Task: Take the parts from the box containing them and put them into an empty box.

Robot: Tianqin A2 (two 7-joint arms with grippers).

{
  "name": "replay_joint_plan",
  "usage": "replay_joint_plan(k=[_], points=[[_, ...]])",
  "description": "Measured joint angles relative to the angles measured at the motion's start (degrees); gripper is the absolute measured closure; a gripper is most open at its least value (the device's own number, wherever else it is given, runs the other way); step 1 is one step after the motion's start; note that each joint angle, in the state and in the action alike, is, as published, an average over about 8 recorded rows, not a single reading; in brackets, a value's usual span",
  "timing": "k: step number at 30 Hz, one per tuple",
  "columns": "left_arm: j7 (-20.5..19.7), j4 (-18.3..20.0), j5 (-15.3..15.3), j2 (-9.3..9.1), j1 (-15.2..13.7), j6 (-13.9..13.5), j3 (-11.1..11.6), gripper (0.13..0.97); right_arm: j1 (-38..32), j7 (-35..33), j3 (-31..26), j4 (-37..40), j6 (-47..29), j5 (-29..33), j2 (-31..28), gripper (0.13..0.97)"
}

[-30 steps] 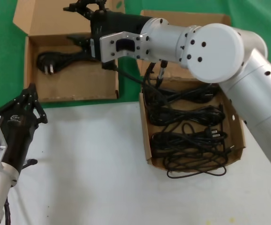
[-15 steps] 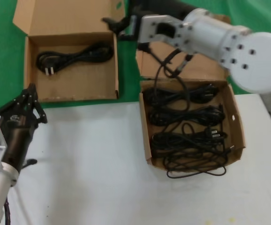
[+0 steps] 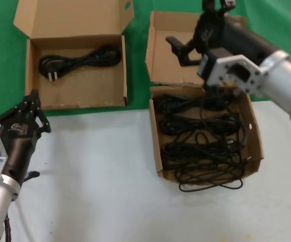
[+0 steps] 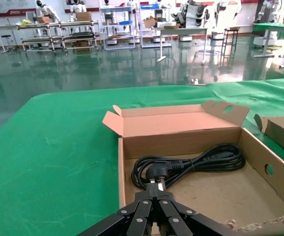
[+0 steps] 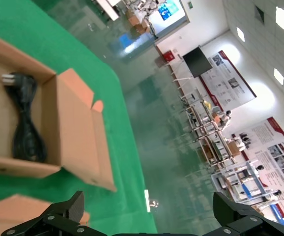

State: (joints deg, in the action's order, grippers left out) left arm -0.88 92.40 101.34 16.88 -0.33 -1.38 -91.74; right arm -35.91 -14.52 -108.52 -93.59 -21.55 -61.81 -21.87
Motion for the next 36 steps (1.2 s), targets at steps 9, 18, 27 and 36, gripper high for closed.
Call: replay_joint_plan(k=[9,18,27,36], points=[[0.0,0.0,0.0,0.0,0.0,0.0,0.0,0.952,4.1,-9.8,-1.9,0.8,6.1,-12.4,-4.1,0.165],[0.0,0.0,0.1,0.01,0.0,0.1,0.0,0.938,6.2,-11.7,-1.6,1.5,7.8,-17.3,-4.3,0.133],[0.1,-0.1,0.3,0.04,0.0,0.2,0.0,0.873,9.4,-8.8,0.5,1.5,9.3,-19.9,-3.3,0.129],[0.2,-0.2,0.5,0.08,0.1,0.4,0.0,0.743,13.1,-5.6,2.8,1.6,11.0,-22.9,-2.1,0.129]])
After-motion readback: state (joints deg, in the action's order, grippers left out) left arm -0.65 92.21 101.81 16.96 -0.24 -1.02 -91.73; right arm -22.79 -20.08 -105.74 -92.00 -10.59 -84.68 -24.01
